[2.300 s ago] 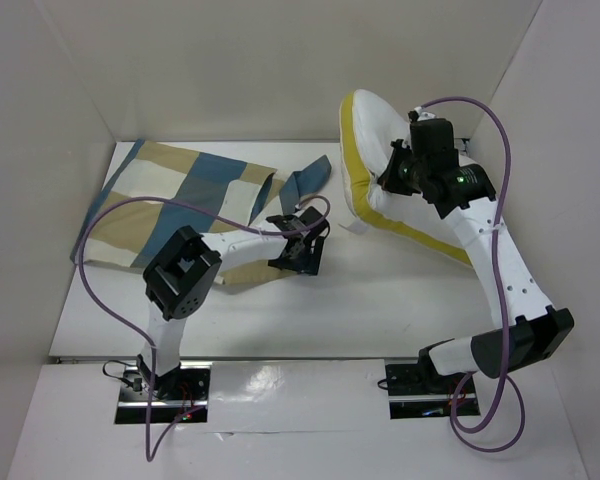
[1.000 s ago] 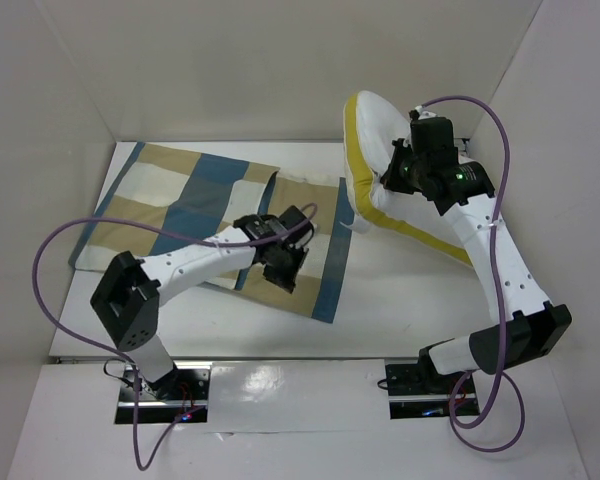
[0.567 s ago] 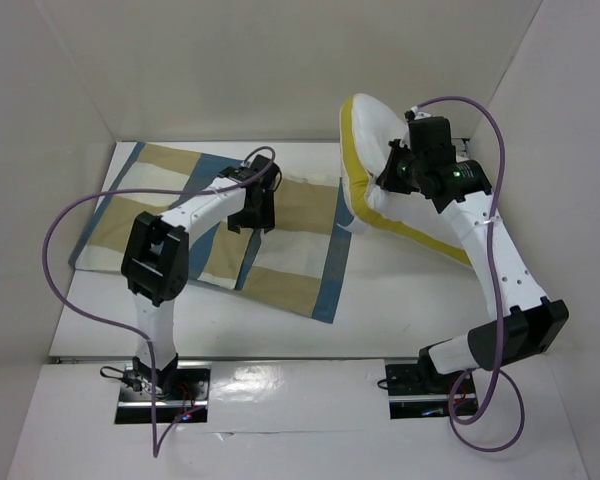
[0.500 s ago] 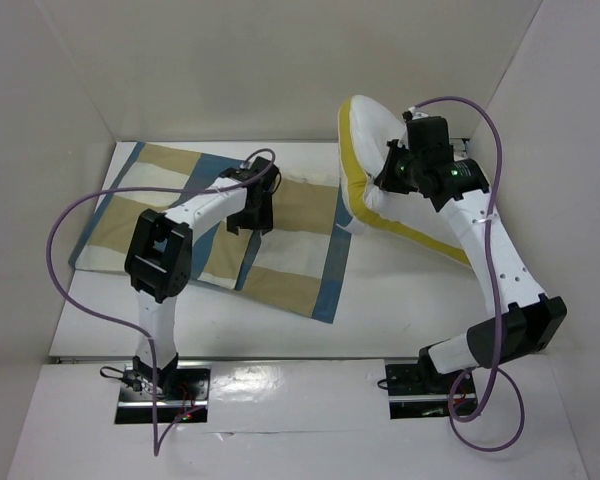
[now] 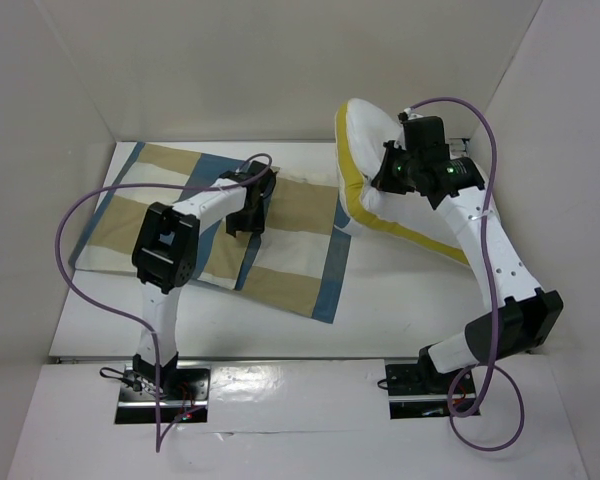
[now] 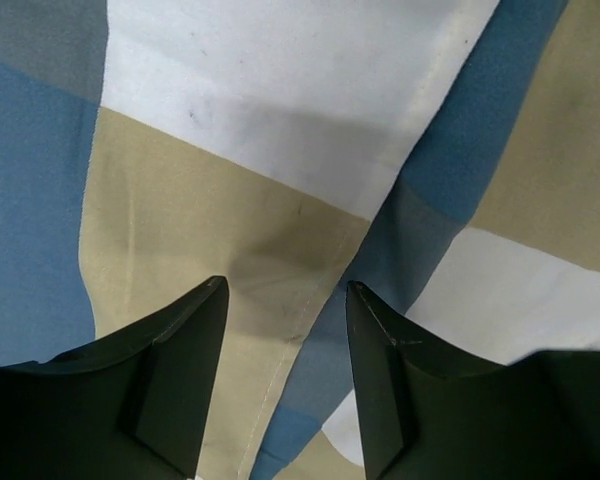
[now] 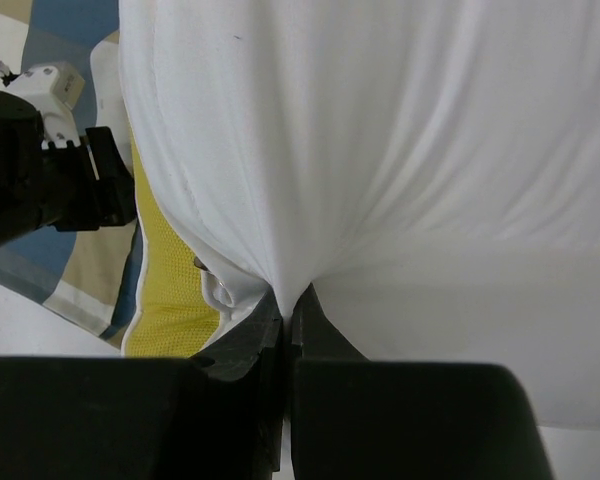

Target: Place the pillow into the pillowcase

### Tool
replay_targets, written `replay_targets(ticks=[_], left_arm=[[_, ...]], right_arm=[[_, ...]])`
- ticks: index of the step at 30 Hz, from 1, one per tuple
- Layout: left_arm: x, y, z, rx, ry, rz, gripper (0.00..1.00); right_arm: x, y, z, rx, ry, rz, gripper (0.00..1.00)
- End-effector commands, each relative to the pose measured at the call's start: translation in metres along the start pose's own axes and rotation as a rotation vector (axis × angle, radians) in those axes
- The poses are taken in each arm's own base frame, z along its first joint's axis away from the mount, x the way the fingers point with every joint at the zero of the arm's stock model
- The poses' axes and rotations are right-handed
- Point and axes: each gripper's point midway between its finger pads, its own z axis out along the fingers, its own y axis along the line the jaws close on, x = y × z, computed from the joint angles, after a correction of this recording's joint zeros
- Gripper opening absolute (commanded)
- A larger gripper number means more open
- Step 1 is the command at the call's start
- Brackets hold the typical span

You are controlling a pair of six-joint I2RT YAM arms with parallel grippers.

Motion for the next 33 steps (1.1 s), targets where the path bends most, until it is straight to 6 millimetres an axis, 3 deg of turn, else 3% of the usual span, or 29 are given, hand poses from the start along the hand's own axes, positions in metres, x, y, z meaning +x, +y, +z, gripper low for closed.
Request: replay_targets(ticks=[1, 4, 8, 13, 17, 20, 25, 30, 33], left_arm=[[-0.004, 0.001, 0.007, -0.022, -0.015, 0.012, 0.63], [-0.002, 0.001, 0.01, -0.023, -0.014, 0.022, 0.67], [0.002, 0.003, 0.012, -0.028, -0.003, 0.026, 0.64], [-0.002, 0.008, 0.009, -0.054, -0.027, 0.023, 0.35], [-0.015, 0.014, -0.005, -0.072, -0.08, 0.001, 0.32], [-0.015, 0.014, -0.005, -0.072, -0.08, 0.0, 0.24], [-0.019, 0.016, -0.005, -0.072, -0.079, -0.008, 0.0], [-0.019, 0.019, -0.008, -0.047, -0.062, -0.025, 0.0], [-0.028, 0.018, -0.025, 0.004, -0.086, -0.048, 0.0]], right_arm=[[-0.043, 0.015, -0.012, -0.056, -0.141, -0.009, 0.0], [-0.043, 0.015, -0.012, -0.056, -0.141, -0.009, 0.0], [-0.043, 0.015, -0.012, -0.056, -0.141, -0.009, 0.0], [-0.04, 0.014, -0.012, -0.053, -0.132, -0.008, 0.0], [-0.04, 0.014, -0.012, -0.053, -0.132, -0.008, 0.0], [-0.04, 0.014, -0.012, -0.053, -0.132, -0.008, 0.0], [-0.038, 0.014, -0.012, -0.05, -0.124, -0.008, 0.0], [-0.037, 0.017, -0.008, -0.071, -0.115, -0.009, 0.0], [-0.039, 0.028, -0.01, -0.131, -0.115, -0.024, 0.0]])
